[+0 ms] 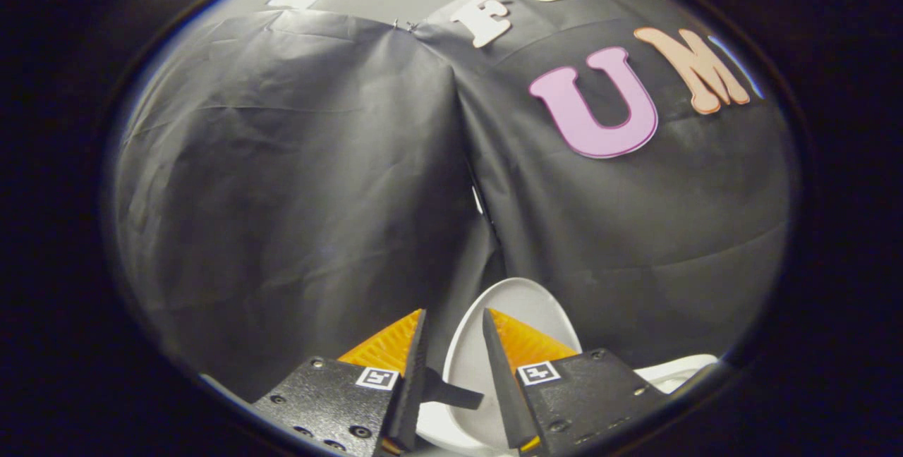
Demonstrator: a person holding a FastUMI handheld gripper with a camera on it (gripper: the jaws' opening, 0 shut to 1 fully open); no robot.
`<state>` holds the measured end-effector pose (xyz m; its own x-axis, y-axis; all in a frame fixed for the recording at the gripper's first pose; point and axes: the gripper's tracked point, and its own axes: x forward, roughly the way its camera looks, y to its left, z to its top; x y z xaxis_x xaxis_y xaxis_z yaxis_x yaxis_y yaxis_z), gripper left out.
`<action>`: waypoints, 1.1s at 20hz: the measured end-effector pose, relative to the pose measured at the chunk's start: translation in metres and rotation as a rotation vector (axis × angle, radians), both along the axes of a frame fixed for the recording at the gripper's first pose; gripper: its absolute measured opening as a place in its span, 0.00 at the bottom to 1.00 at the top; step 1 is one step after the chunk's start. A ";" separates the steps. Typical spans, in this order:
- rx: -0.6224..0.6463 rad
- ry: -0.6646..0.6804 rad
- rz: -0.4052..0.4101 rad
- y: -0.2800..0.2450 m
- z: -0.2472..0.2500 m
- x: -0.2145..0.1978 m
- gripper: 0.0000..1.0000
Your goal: Open the toilet lid.
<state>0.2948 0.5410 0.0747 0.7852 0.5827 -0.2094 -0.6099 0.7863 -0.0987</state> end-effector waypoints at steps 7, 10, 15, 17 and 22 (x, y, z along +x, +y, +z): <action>0.021 -0.099 -0.115 -0.079 0.056 0.010 0.49; 0.000 -0.127 -0.197 -0.128 0.074 0.015 0.49; 0.024 -0.136 -0.239 -0.205 0.087 0.001 0.50; 0.037 -0.137 -0.228 -0.228 0.085 -0.003 0.51; 0.005 -0.106 -0.237 -0.282 0.074 -0.012 0.50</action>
<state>0.2823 0.2588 0.1485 0.9173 0.3810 -0.1160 -0.3953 0.9064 -0.1486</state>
